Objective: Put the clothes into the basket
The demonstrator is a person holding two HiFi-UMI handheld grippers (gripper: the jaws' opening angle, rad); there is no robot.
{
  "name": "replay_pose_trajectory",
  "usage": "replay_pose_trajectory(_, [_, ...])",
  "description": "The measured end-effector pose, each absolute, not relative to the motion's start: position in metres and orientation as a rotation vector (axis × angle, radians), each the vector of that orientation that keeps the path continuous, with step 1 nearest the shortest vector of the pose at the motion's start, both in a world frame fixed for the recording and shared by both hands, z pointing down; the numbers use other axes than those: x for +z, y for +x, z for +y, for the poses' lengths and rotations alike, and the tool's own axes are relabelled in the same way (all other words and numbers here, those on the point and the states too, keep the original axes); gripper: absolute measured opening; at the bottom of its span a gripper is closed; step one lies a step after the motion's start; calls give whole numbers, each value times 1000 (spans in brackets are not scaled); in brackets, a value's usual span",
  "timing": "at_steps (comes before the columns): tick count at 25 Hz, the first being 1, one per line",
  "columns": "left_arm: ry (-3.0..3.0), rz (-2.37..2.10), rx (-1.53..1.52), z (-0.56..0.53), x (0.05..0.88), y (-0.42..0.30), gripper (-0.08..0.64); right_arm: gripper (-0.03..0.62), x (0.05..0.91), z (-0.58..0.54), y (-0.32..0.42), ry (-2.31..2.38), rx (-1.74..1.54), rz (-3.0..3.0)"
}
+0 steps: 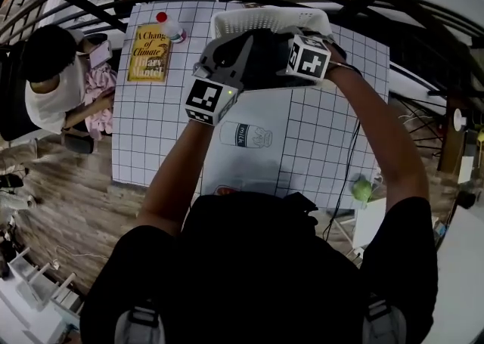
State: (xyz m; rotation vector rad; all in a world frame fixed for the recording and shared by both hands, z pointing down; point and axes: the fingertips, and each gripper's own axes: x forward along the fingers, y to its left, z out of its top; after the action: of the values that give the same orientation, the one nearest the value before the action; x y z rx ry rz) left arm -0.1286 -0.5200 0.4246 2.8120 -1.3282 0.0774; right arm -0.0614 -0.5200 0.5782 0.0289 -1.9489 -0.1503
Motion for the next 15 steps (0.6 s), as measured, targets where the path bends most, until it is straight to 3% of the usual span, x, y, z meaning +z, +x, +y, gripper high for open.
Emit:
replay_pose_trajectory(8, [2817, -1277, 48, -461, 401, -133, 3, 445, 496, -463, -67, 158, -144, -2137])
replay_pose_trajectory(15, [2849, -1194, 9, -392, 382, -129, 3, 337, 433, -396, -78, 309, -68, -2419])
